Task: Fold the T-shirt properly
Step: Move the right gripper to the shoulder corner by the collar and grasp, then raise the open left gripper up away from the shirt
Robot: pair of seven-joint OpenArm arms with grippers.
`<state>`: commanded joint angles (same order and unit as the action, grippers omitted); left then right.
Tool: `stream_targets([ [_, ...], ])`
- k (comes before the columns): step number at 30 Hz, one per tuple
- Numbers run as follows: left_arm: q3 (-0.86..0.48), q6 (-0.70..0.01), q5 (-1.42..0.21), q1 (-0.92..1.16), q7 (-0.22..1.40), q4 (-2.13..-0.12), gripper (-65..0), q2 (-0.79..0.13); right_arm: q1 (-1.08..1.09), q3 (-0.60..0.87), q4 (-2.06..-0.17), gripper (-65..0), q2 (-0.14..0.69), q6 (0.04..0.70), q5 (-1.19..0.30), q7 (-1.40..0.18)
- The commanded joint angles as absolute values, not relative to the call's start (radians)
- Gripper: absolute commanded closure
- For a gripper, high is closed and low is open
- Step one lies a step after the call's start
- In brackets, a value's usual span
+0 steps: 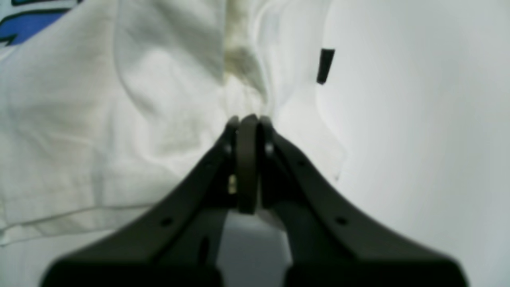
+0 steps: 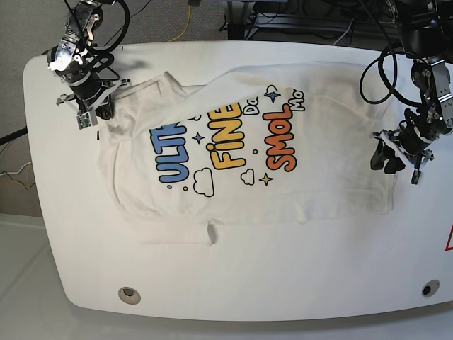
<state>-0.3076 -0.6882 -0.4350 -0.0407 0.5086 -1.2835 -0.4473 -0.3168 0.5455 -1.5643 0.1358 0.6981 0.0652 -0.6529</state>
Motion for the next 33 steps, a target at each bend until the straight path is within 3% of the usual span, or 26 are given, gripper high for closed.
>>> stream_targets([
  [33,-0.309,-0.688,-0.433,-0.035,0.51,-1.282,-22.7,-0.449,-0.4,0.602,-1.563,0.0,0.134,0.698,0.067,-0.653],
])
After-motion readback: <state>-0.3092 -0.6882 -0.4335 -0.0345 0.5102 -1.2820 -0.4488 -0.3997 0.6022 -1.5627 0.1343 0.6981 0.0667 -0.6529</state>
